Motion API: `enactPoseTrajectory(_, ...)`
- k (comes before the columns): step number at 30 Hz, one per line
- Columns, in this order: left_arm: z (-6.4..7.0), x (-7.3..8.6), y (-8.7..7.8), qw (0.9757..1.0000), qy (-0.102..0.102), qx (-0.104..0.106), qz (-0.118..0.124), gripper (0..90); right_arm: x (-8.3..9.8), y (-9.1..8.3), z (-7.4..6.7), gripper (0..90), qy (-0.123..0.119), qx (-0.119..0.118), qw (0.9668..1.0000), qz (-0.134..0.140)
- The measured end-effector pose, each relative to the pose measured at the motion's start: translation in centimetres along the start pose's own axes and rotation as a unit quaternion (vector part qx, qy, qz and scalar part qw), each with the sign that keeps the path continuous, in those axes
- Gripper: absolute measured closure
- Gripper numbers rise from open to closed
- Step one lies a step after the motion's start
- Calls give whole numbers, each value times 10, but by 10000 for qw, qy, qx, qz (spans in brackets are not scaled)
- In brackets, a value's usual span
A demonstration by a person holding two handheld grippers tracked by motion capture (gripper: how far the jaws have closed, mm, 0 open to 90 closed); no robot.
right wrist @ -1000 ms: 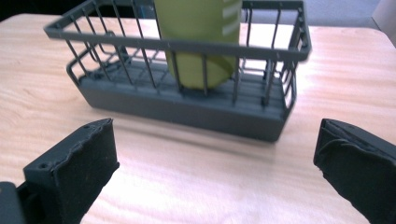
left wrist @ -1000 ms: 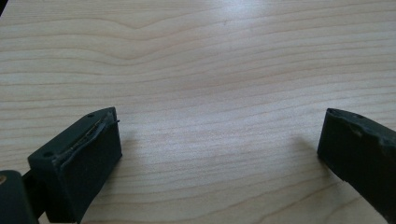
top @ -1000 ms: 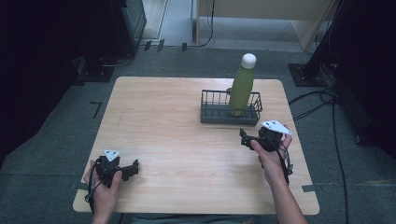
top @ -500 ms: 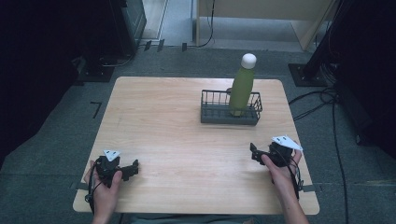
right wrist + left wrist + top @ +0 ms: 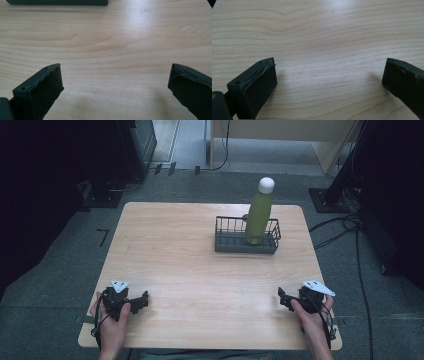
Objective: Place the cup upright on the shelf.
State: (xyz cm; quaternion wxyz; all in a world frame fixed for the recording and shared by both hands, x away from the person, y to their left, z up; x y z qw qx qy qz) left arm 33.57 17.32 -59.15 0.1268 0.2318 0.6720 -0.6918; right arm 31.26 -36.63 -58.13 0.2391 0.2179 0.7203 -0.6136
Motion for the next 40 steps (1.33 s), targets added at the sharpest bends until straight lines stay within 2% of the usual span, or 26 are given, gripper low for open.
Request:
enactPoseTrajectory(3,0,0,0,10000,2,0,-1,0,9,-2,5,0,-33,54,9999,-91)
enactPoseTrajectory(11,0,0,0,10000,0,-1,1,0,27,-13,29,0,166,257,9992,-275)
enactPoseTrajectory(14,0,0,0,10000,0,0,2,0,36,-17,39,0,60,495,9976,-470)
enactPoseTrajectory(19,0,0,0,10000,-1,-1,3,0,46,-24,47,2,34,516,9974,-504)
enactPoseTrajectory(21,0,0,0,10000,0,0,2,0,48,-25,48,4,-155,549,9969,-548)
enactPoseTrajectory(22,0,0,0,10000,-1,0,3,0,49,-26,48,4,-172,535,9969,-558)
enactPoseTrajectory(40,0,0,0,10000,1,-1,1,0,47,-24,47,0,-207,500,9969,-577)
Point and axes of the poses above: each handheld gripper's, and its own axes: y roughly forward along the jaws, x roughly out of its underside, z roughly to its right, the point moved 10 cm from there along y, roughly forward along the jaws, and after that the axes turned 14 degrees about -z, right-handed, at the moved point
